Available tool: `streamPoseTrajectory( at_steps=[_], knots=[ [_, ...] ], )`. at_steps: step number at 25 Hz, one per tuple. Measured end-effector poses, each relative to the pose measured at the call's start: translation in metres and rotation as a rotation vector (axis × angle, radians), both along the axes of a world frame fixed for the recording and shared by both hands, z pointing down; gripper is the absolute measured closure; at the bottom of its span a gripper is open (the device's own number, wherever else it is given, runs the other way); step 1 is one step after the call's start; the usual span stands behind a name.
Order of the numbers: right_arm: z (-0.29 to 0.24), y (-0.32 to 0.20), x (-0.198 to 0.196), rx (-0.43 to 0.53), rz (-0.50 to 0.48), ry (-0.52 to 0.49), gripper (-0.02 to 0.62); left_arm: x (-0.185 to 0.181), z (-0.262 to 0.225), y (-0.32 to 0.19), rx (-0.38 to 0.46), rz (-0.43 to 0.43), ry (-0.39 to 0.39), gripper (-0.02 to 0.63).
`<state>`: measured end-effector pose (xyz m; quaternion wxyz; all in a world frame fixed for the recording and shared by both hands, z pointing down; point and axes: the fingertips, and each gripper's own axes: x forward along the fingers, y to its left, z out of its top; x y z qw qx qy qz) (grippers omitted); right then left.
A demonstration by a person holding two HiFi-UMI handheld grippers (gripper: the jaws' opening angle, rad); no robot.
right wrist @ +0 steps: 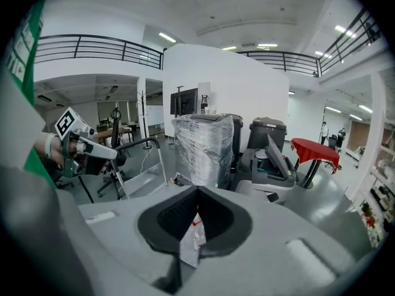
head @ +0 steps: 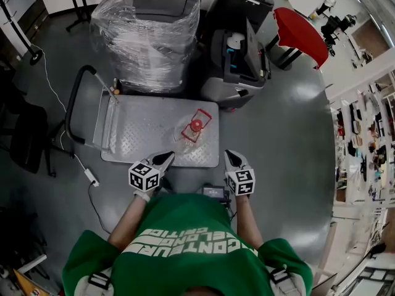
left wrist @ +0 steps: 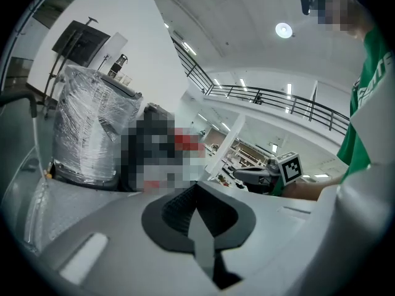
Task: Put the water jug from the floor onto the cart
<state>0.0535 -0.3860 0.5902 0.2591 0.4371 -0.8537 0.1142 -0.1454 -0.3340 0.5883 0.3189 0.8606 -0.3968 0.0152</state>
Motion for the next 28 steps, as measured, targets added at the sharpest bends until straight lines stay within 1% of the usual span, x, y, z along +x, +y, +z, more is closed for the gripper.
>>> streamPoseTrajectory(
  at_steps=[5, 9, 16, 19, 23, 28],
  knots=[
    [-0.005, -0.008, 0.013, -0.009, -0.049, -0.015, 0.601, 0.015, -0.005, -0.011, 0.008, -0.027, 0.002, 0.603],
    [-0.007, -0.013, 0.032, -0.009, -0.076, -0.027, 0.601, 0.041, -0.003, -0.018, 0.009, -0.045, -0.001, 0.602],
    [-0.008, -0.018, 0.068, -0.005, -0.099, -0.055, 0.601, 0.098, -0.008, -0.022, 0.021, -0.013, -0.017, 0.601],
    [-0.006, -0.018, 0.082, -0.009, -0.104, -0.059, 0.601, 0.119, -0.014, -0.026, 0.040, 0.006, -0.027, 0.601],
    [-0.001, -0.010, 0.092, -0.019, -0.109, -0.074, 0.601, 0.136, -0.018, -0.028, 0.058, 0.030, -0.035, 0.600],
    [-0.001, -0.001, 0.095, -0.007, -0.151, -0.070, 0.602, 0.153, -0.020, -0.027, 0.061, 0.054, -0.043, 0.600]
  ],
)
